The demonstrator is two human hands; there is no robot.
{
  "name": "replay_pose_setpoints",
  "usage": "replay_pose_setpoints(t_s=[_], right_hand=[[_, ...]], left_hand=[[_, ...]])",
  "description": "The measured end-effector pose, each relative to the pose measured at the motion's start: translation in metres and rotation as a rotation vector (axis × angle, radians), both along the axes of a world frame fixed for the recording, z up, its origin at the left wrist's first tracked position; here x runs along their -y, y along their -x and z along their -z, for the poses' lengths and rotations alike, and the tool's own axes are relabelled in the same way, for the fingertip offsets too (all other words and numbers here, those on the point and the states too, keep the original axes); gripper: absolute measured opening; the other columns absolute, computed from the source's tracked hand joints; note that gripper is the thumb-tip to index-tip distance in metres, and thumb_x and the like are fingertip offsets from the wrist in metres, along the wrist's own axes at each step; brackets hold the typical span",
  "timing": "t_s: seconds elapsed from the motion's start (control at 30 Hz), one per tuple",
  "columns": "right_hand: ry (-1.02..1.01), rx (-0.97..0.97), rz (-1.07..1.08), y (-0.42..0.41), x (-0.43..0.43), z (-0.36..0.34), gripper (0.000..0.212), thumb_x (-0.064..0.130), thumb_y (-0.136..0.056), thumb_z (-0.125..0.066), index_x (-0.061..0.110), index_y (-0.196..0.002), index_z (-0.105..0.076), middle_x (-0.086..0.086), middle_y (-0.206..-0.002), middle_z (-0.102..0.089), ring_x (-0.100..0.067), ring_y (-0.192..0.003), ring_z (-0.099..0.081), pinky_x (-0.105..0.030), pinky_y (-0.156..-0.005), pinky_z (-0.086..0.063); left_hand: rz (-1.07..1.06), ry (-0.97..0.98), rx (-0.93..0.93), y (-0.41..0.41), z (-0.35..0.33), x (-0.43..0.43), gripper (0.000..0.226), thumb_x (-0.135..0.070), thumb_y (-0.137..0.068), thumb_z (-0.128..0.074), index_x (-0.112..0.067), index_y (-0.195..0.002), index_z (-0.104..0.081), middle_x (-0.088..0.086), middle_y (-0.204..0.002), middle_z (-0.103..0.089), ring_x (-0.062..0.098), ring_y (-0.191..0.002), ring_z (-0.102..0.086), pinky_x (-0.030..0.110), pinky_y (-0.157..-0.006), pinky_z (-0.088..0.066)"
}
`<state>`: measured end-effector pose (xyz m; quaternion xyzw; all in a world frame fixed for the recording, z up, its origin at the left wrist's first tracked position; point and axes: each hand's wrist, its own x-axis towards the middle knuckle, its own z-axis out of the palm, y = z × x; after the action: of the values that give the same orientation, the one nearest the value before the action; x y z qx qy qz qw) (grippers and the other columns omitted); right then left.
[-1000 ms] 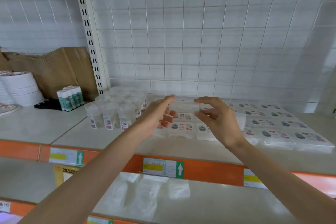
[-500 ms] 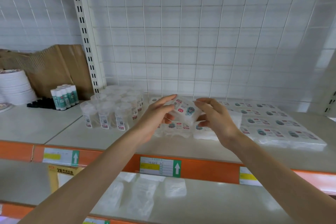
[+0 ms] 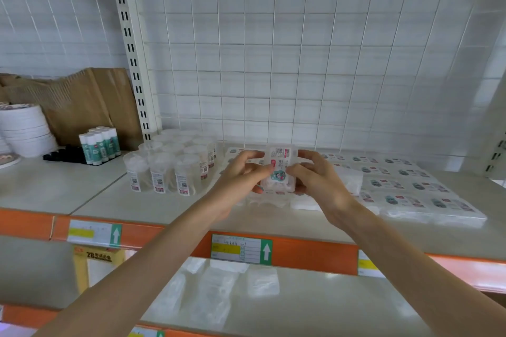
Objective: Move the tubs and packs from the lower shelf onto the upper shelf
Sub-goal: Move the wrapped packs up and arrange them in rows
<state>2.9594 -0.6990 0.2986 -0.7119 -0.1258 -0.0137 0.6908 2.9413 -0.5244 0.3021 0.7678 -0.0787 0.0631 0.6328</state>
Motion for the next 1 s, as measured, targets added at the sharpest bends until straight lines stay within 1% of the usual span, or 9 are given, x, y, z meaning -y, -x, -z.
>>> replay_pose_setpoints(t_s=[0.13,0.3,0.43,0.53,0.67,0.8,0.87,0.93,1.0], right_hand=[[0.096,0.027,-0.003,0.000,0.005,0.002,0.049,0.018,-0.089,-0.069,0.017,-0.133,-0.046,-0.006,-0.107,-0.068,-0.020,-0.094,-0.069,-0.035,-0.081,-0.056],[0.446,0.394,0.097,0.001,0.014,0.008,0.053,0.030,-0.076,-0.083,0.033,-0.121,-0.054,0.013,-0.127,-0.051,0.000,-0.111,-0.054,-0.009,-0.088,-0.045],[0.610,0.592,0.021,0.003,0.016,0.008,0.036,0.033,-0.073,-0.084,0.043,-0.101,-0.062,0.017,-0.140,-0.044,0.000,-0.130,-0.042,-0.007,-0.101,-0.032],[0.667,0.604,-0.032,0.006,0.013,0.008,0.039,0.038,-0.071,-0.084,0.045,-0.102,-0.062,0.019,-0.140,-0.048,0.002,-0.132,-0.040,-0.024,-0.110,-0.032],[0.664,0.649,-0.023,0.008,0.011,0.008,0.038,0.036,-0.069,-0.085,0.035,-0.103,-0.067,0.023,-0.119,-0.059,0.006,-0.115,-0.049,-0.026,-0.102,-0.041],[0.664,0.696,-0.003,0.011,0.010,0.011,0.039,0.047,-0.068,-0.080,0.036,-0.103,-0.067,0.029,-0.112,-0.059,0.005,-0.112,-0.051,-0.021,-0.097,-0.041],[0.668,0.710,0.028,0.010,0.007,0.014,0.040,0.055,-0.067,-0.077,0.037,-0.101,-0.068,0.030,-0.109,-0.060,0.002,-0.111,-0.053,-0.024,-0.096,-0.043],[0.668,0.694,0.066,0.008,0.005,0.016,0.043,0.063,-0.065,-0.071,0.038,-0.099,-0.067,0.025,-0.108,-0.063,-0.002,-0.110,-0.054,-0.028,-0.093,-0.046],[0.676,0.660,0.077,0.006,0.003,0.018,0.046,0.067,-0.064,-0.068,0.037,-0.099,-0.067,0.020,-0.106,-0.065,-0.005,-0.106,-0.056,-0.030,-0.090,-0.048]], left_hand=[[-0.016,-0.020,0.036,0.001,-0.003,-0.004,0.023,-0.023,-0.093,-0.065,-0.020,-0.117,-0.063,-0.002,-0.097,-0.072,0.001,-0.071,-0.062,0.014,-0.061,-0.049],[-0.020,-0.078,0.043,-0.002,-0.003,-0.012,0.014,-0.027,-0.097,-0.059,-0.032,-0.107,-0.068,-0.012,-0.098,-0.070,0.005,-0.087,-0.062,0.020,-0.070,-0.047],[0.003,-0.113,0.007,-0.001,-0.001,-0.012,0.017,-0.028,-0.100,-0.053,-0.033,-0.108,-0.068,-0.019,-0.101,-0.069,-0.002,-0.094,-0.063,0.012,-0.074,-0.047],[0.004,-0.136,0.014,0.001,-0.001,-0.010,0.021,-0.029,-0.102,-0.050,-0.030,-0.112,-0.068,-0.023,-0.100,-0.067,-0.003,-0.086,-0.058,0.010,-0.070,-0.044],[0.023,-0.172,0.008,0.002,-0.002,-0.014,0.019,-0.031,-0.102,-0.050,-0.033,-0.107,-0.068,0.000,-0.114,-0.069,0.013,-0.092,-0.055,0.020,-0.075,-0.041],[0.022,-0.152,-0.055,0.005,-0.001,-0.019,0.021,-0.036,-0.100,-0.051,-0.032,-0.109,-0.070,0.000,-0.115,-0.068,0.017,-0.111,-0.059,0.023,-0.088,-0.044],[-0.019,-0.100,-0.040,0.004,-0.001,-0.023,0.021,-0.037,-0.100,-0.052,-0.030,-0.105,-0.072,0.001,-0.108,-0.071,0.017,-0.107,-0.063,0.025,-0.088,-0.049],[-0.078,-0.157,0.055,0.007,0.000,-0.031,0.023,-0.034,-0.100,-0.051,-0.025,-0.108,-0.071,-0.007,-0.105,-0.071,0.007,-0.100,-0.065,0.020,-0.081,-0.050],[-0.130,-0.336,0.192,0.014,0.004,-0.043,0.024,-0.032,-0.101,-0.050,-0.023,-0.116,-0.067,-0.018,-0.110,-0.066,-0.008,-0.098,-0.060,0.015,-0.086,-0.048]])
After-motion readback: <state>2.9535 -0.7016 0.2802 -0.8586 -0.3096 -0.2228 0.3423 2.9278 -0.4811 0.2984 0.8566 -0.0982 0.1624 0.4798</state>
